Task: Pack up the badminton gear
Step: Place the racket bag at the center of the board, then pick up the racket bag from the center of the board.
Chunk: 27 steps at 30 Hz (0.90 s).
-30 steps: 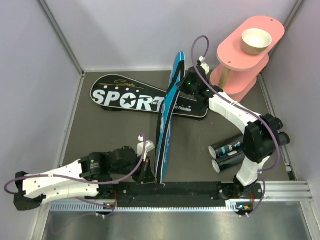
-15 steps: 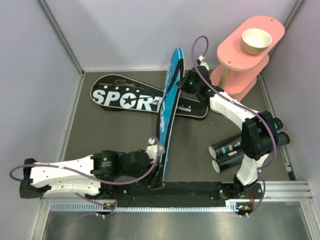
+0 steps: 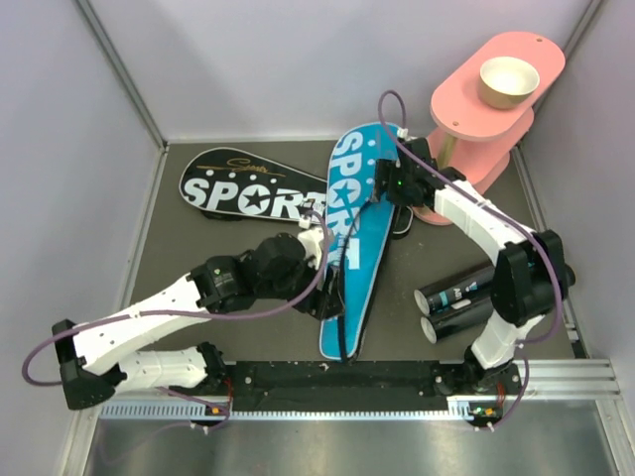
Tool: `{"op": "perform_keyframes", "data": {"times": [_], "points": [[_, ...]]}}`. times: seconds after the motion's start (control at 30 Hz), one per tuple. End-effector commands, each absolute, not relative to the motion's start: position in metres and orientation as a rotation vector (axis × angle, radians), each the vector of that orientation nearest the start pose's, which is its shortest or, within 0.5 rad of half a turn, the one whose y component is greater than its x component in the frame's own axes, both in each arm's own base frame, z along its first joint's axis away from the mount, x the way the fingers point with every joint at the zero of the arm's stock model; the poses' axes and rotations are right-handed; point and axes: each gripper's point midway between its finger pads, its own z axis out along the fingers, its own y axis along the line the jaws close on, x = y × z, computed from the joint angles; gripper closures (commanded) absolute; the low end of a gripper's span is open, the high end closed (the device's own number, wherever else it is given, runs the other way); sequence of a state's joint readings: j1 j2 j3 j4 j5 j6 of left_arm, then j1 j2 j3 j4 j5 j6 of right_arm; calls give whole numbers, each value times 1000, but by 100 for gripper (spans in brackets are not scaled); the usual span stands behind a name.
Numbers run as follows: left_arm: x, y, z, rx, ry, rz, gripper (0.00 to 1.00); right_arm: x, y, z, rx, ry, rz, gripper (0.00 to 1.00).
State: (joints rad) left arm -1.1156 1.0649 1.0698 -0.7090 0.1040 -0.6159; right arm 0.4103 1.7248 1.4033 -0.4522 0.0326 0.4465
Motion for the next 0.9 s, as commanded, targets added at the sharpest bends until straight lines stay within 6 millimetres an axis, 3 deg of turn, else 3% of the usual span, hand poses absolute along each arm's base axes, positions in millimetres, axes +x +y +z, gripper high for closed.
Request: {"op": "perform_keyframes", "data": {"times": [0.0,0.03,0.17,0.27,0.3,0.33,0.4,0.43,0.5,0.53,0.6,0.63,0.67,0.7,0.73,0.77,0.83,0.87], "points": [[121,-286,244,604,2305,-1022,25,379,164,189,-26,2374,164,16],[127,-284,246,583,2302,-1012,25,373,161,197,-41,2351,153,16],[138,-285,249,561,2295,-990,25,360,170,186,-86,2382,227,15],[145,-284,244,526,2314,-957,25,347,187,182,-125,2383,366,15],[147,-285,243,517,2315,-959,25,336,196,171,-148,2413,439,14],[154,-289,247,501,2289,-989,25,332,200,170,-127,2413,487,14],[166,-291,236,469,2295,-1017,24,318,208,177,-127,2382,594,14],[185,-287,225,400,2328,-1022,24,313,212,185,-126,2355,641,14],[200,-297,217,360,2326,-1158,25,298,215,208,-166,2272,723,15],[227,-289,200,256,2368,-1138,24,293,213,214,-183,2249,730,15],[259,-292,197,157,2322,-1201,26,277,208,235,-219,2179,765,16],[286,-284,175,50,2345,-1179,27,271,207,241,-240,2157,774,16],[299,-283,164,1,2342,-1204,28,264,206,248,-255,2131,789,16],[314,-292,172,-8,2281,-1313,31,257,205,252,-272,2116,808,15],[329,-289,143,-78,2357,-1322,31,248,201,268,-286,2056,823,15],[344,-297,151,-60,2326,-1342,32,243,199,274,-290,2033,830,15],[362,-298,125,-69,2366,-1286,32,230,193,289,-308,1971,842,13],[368,-302,126,-47,2347,-1291,31,226,191,292,-316,1956,841,13]]}}
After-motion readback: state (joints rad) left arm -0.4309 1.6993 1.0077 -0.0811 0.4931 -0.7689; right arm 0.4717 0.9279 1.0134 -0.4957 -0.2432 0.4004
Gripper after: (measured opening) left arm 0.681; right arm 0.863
